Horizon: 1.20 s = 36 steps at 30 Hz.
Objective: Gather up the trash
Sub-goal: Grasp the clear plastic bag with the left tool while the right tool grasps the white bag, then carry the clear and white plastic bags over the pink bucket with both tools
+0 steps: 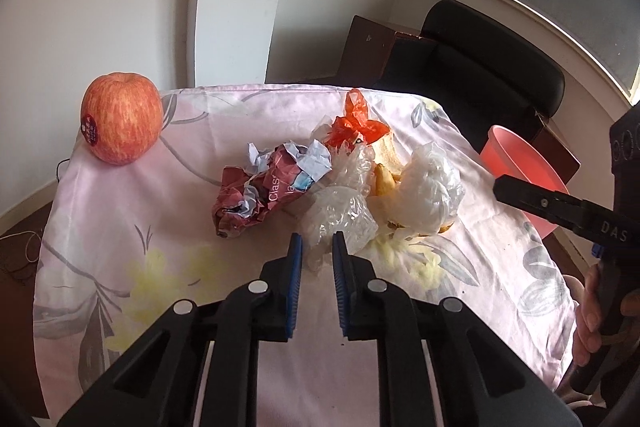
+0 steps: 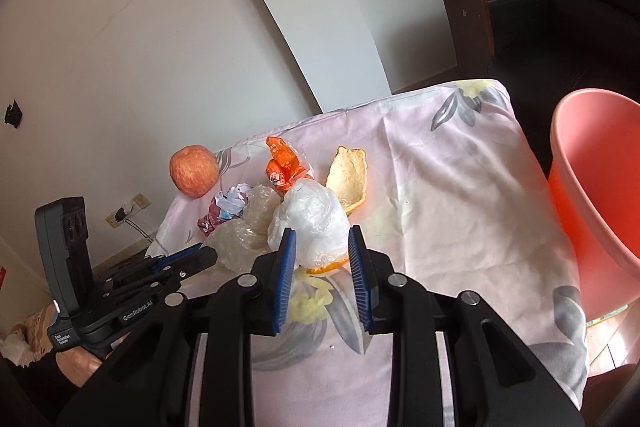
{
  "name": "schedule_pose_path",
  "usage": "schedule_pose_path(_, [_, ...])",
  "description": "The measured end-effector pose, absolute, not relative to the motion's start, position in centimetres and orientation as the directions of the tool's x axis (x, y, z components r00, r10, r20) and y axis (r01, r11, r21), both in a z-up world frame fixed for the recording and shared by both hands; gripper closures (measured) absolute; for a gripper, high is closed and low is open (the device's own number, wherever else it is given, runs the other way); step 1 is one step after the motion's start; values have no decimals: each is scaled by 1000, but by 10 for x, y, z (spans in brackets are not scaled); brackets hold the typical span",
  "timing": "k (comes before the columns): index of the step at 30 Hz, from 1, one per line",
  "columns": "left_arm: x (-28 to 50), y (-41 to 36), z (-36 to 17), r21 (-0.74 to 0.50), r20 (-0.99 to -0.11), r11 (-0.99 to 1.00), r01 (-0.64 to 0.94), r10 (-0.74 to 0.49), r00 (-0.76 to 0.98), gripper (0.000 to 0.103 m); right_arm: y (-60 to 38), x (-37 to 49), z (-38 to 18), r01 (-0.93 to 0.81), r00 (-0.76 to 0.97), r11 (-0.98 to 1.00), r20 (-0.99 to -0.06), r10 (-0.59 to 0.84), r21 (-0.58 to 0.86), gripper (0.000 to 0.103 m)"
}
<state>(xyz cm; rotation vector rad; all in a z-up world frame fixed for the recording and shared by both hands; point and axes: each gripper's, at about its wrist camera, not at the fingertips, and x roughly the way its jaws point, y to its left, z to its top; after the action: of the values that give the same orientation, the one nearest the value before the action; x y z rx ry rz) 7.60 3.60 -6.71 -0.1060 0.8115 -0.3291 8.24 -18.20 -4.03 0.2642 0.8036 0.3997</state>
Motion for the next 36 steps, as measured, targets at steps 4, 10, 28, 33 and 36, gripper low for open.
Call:
schedule_pose_path(4, [72,44,-66,-238,-692,942,237,-336,639,89,-174,99,-47,-249,598,886,-658,458,390,63])
schedule_pose_path(10, [72,48,-67,-253,-696,942,221,-336,635,89,-159,114,-58,-268,578,887,-673,461,377,62])
schedule_pose_path(28, [56,45,-45,-255,-667,943,215,-332,666,90,-172,88,-41,-274,641,885,-614,460,377,82])
schedule_pose_path(33, [47,37,-31,-237,-643,943,236,-334,689,90,-188,75,-27,-255,674,885,-585,451,389,82])
schedule_pose_path(36, [43,31,-24,-234,-630,940,250,-342,697,90,-195,69,-23,-238,686,886,-577,443,397,82])
